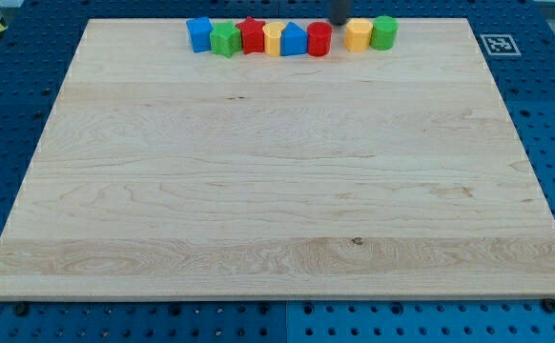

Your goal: Move the yellow hexagon bottom diagonally to the green circle

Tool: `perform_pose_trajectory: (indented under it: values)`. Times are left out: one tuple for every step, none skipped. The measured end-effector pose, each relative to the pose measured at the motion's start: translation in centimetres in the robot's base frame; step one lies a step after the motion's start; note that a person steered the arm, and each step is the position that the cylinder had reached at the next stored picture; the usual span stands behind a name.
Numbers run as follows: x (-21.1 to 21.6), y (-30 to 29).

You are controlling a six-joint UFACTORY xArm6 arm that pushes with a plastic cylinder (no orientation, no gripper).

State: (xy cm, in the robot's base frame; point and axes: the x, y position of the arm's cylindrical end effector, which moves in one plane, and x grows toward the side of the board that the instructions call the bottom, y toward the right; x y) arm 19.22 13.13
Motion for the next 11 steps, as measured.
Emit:
perform_pose_trajectory:
  values:
    - [0.0,6.2]
    - [-0.1,7.4]
    - [0.0,4.4]
    - [0.0,0.4]
    - [0.3,-2.0]
    - [1.9,-1.9]
    - [4.0,-1.0]
    - [4.3,-2.2]
    - [4.4,-2.7]
    - [4.4,0.9]
    - [4.4,6.1]
